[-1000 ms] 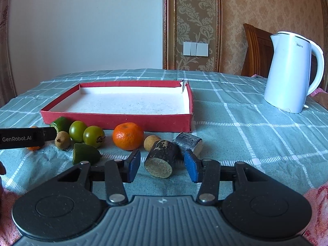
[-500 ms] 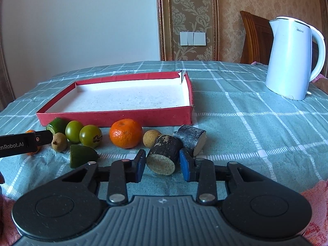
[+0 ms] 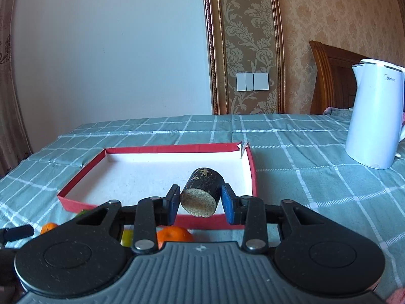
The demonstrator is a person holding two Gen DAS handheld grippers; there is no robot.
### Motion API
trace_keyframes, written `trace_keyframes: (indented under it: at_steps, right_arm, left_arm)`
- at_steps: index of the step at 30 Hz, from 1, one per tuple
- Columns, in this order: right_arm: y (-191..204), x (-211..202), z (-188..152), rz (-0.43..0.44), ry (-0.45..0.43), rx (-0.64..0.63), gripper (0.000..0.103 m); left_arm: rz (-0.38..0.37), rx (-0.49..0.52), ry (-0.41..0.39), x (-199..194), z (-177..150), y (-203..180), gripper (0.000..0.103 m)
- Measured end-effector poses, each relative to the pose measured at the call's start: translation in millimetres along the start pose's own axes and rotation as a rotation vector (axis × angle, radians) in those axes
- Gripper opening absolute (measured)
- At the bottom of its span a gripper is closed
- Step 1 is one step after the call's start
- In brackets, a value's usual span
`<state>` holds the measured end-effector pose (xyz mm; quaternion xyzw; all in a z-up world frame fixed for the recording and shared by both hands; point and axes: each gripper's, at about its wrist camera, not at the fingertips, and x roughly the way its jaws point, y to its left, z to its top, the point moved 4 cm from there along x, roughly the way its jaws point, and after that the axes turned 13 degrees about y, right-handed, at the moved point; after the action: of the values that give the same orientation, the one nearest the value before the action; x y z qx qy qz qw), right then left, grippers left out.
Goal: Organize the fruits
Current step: 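Carry the eggplant piece into the red tray and open the right tool, then withdraw the right tool and move the left tool toward the mandarin orange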
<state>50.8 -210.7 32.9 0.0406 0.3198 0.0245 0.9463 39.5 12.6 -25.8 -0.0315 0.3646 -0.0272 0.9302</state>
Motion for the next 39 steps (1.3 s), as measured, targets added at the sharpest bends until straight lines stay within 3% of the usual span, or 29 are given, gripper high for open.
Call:
trace_keyframes:
  at_steps: [4,6,7,12,17,21,26,31,39]
  right_arm:
    - [-2,27,15,0.002,0.010,-0.026,0.040]
    - [-3,34,16,-0.034,0.006,-0.029,0.054]
    - [-5,34,14,-0.039,-0.010,-0.017,0.056]
    - [-12,21,-13,-0.037,-0.056,0.034,0.056]
    - [-17,8,-42,-0.048,-0.032,0.065,0.058]
    - [-17,-6,-52,-0.068,-0.061,0.066,0.081]
    - [-19,1,-50,-0.084,-0.021,0.076,0.082]
    - [-18,-1,-51,-0.107,-0.042,0.074,0.082]
    - [-19,0,-51,-0.106,-0.036,0.078,0.082]
  left_arm:
    - [-0.001,0.000,0.007,1,1,0,0.103]
    - [-0.001,0.002,0.010,2,1,1,0.103]
    - [-0.002,0.003,0.011,2,1,1,0.103]
    - [-0.003,0.007,0.024,4,1,0,0.103]
    - [0.002,0.000,0.039,6,1,1,0.103]
    - [0.006,0.001,0.041,7,1,0,0.103]
    - [-0.003,-0.031,0.039,5,-1,6,0.103]
    - [-0.003,-0.010,0.043,1,-3,9,0.103]
    - [0.032,0.106,-0.093,-25,-12,14,0.103]
